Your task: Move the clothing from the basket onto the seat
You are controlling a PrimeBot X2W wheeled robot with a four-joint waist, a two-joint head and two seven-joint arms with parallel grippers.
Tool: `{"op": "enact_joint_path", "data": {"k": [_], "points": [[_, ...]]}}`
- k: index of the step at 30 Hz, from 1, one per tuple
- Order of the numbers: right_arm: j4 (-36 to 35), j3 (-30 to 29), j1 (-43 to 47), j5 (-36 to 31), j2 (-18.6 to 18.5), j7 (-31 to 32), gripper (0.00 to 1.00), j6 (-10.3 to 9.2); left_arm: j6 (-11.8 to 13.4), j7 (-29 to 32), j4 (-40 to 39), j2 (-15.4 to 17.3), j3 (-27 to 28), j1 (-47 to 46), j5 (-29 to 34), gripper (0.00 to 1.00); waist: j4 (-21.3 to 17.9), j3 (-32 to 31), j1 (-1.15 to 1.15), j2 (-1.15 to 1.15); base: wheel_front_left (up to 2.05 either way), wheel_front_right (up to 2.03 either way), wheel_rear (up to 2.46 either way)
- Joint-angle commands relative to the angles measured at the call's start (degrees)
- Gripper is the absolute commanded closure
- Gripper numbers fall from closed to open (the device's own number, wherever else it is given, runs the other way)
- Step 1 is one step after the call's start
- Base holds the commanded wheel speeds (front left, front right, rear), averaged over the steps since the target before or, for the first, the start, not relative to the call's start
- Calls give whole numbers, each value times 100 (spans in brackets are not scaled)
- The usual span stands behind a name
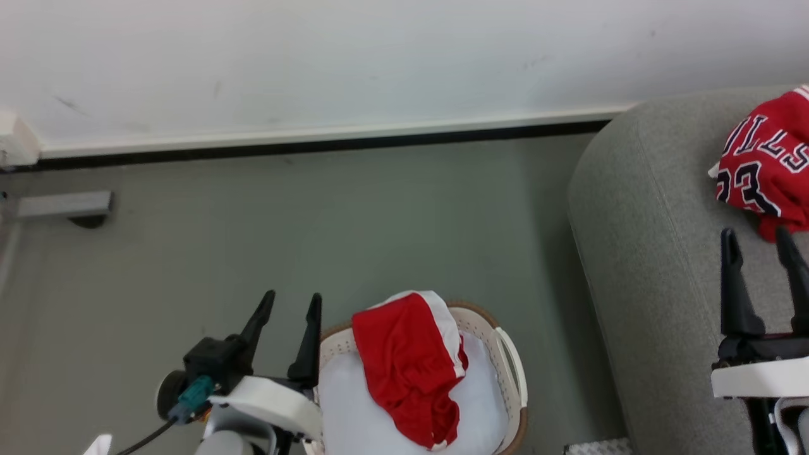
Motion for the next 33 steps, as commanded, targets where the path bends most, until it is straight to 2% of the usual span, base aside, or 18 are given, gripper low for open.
{"op": "enact_joint_path", "data": {"k": [1,7,13,20,33], "points": [[-111,-123,-216,3,-15,2,0,-12,-41,-2,185,23,-134,-292,124,0,-260,602,-1,0,0,0,0],[-351,-341,-718,-25,65,2,0,-12,-138,242,905,185,-636,-1095,428,0,-531,1379,-1,0,0,0,0],[-614,-379,-1278,13,184,3,0,-12,-196,599,1759,287,-923,-1825,489,0,-857,2152,-1,0,0,0,0],[-989,-349,-1781,56,492,3,0,-12,-231,886,2870,479,-1157,-2525,418,0,-1295,2997,-1,0,0,0,0],[-1244,-301,-2028,255,841,3,0,-12,-239,1227,4416,864,-1554,-3510,349,0,-1901,3888,-1,0,0,0,0]]}}
